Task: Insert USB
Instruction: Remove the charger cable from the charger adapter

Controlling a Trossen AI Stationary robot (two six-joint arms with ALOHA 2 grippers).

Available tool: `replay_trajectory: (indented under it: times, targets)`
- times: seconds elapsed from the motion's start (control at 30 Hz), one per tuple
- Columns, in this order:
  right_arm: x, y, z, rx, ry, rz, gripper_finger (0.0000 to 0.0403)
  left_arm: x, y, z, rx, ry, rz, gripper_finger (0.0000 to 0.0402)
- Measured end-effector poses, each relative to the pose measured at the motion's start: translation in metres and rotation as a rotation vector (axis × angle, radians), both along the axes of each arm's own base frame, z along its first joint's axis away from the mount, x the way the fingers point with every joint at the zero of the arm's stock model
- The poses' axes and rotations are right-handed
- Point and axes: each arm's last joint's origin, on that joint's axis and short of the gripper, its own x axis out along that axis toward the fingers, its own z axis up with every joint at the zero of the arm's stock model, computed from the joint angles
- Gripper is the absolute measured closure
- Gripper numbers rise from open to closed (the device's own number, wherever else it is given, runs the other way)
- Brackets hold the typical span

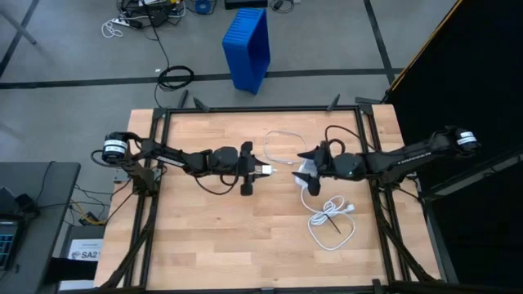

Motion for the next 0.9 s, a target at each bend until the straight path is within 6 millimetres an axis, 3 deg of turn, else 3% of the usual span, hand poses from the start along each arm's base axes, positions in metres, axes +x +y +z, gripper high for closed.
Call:
replay_trajectory:
  times: [0.3,0.47,0.67,0.9]
  targets:
    - [0.030,-0.003,-0.019,-0.001,-0.066,0.042,0.0094,0.000,-0.037,0.004,0.358,-0.003,0.085,0.0280]
    - [0.042,-0.013,-0.026,0.092,-0.106,0.118,0.0094,-0.004,-0.060,0.009,0.556,0.006,0.171,0.0280]
    - [0.062,-0.020,-0.039,0.157,-0.051,0.183,0.0094,-0.008,-0.075,0.009,0.651,0.013,0.161,0.0280]
    - [0.075,-0.022,-0.036,0.168,-0.082,0.273,0.0094,-0.009,-0.075,0.009,0.684,0.031,0.204,0.0280]
